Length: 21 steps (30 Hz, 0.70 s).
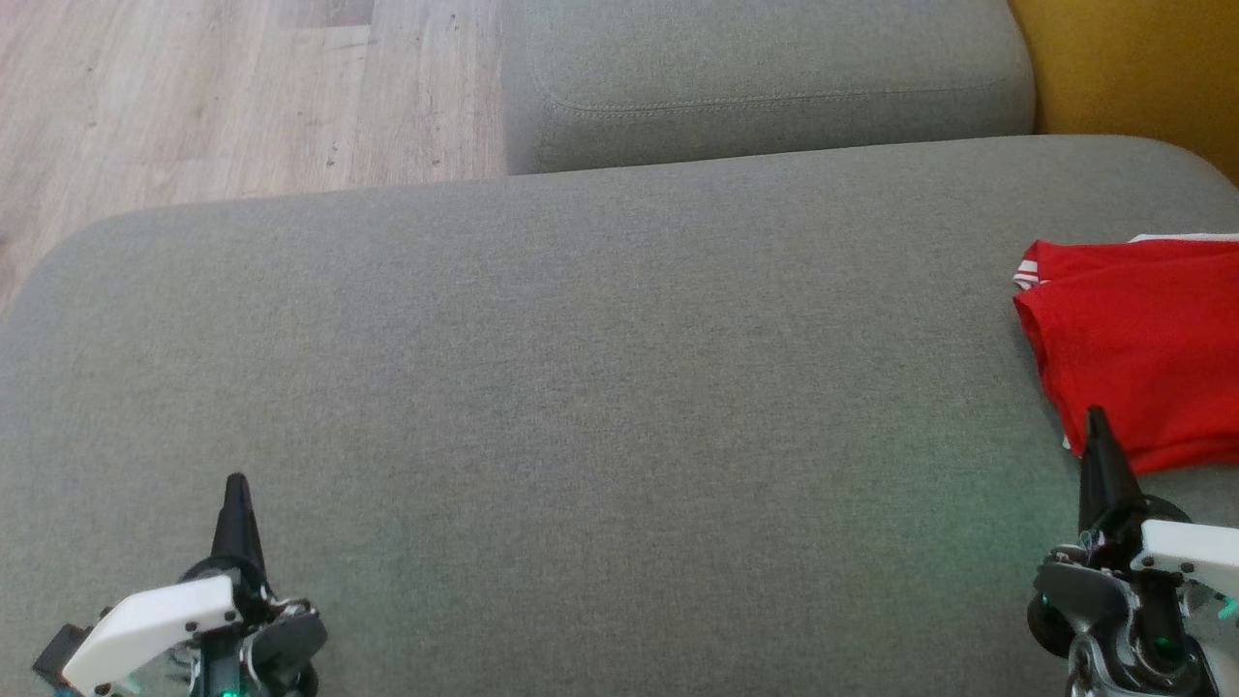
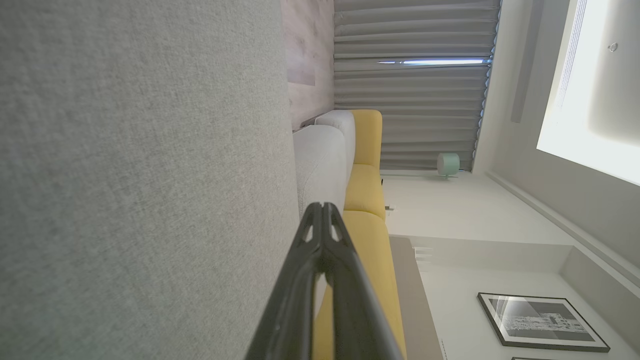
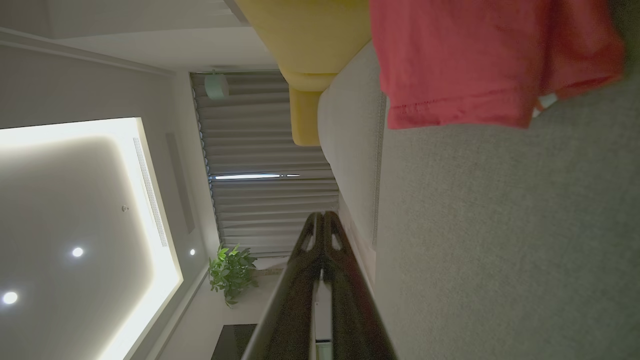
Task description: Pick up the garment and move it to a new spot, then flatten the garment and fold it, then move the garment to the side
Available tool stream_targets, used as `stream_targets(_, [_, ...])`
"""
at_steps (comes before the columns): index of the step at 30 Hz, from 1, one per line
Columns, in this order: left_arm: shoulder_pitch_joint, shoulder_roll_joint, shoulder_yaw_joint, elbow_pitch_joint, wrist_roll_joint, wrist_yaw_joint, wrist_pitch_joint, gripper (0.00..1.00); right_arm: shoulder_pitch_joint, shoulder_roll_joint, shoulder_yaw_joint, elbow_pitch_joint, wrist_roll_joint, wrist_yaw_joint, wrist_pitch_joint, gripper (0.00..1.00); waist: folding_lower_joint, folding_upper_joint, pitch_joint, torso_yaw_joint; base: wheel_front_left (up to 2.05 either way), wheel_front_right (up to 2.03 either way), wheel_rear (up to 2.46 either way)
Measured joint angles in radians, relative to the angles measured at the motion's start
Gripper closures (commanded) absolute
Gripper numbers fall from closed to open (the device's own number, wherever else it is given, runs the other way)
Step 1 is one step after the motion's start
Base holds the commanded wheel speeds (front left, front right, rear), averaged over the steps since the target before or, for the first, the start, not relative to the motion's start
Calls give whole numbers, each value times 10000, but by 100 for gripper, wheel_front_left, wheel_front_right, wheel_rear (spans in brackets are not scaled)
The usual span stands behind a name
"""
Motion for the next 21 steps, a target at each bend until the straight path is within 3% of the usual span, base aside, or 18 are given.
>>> stream_targets(21, [0,-10,15,0,8,0,48,100,0,27,-15,0,-2,0,31,100,0,0,0,0,0,0,0])
